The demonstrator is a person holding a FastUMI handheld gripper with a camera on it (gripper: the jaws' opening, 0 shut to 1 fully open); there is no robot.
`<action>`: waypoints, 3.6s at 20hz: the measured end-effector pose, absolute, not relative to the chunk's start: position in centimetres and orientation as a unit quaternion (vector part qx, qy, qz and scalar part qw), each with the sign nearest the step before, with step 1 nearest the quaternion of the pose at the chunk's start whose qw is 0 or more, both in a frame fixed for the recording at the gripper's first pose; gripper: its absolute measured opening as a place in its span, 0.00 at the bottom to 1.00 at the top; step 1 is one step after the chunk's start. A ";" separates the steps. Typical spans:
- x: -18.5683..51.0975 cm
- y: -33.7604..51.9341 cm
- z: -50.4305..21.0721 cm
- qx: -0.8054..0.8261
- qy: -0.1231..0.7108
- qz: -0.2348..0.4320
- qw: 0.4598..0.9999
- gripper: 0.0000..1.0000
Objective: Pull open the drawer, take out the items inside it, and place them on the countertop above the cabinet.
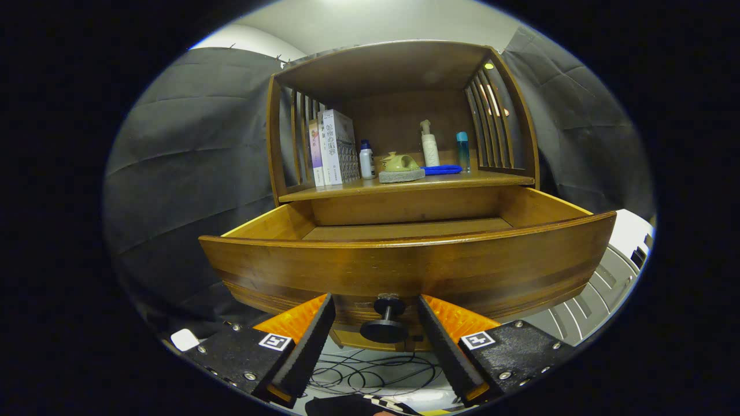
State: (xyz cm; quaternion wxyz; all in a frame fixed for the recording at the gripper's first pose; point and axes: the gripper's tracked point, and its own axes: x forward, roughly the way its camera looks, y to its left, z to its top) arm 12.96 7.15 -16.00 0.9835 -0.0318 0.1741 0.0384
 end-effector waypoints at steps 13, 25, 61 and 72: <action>16.8 7.5 -15.8 -0.001 0.167 -0.003 0.986 0.91; 21.1 7.6 -14.7 -0.007 0.129 -0.039 0.991 0.92; 18.6 6.7 -9.5 -0.097 0.061 -0.025 0.993 0.94; 11.8 1.5 -0.4 -0.050 0.033 -0.020 0.998 0.93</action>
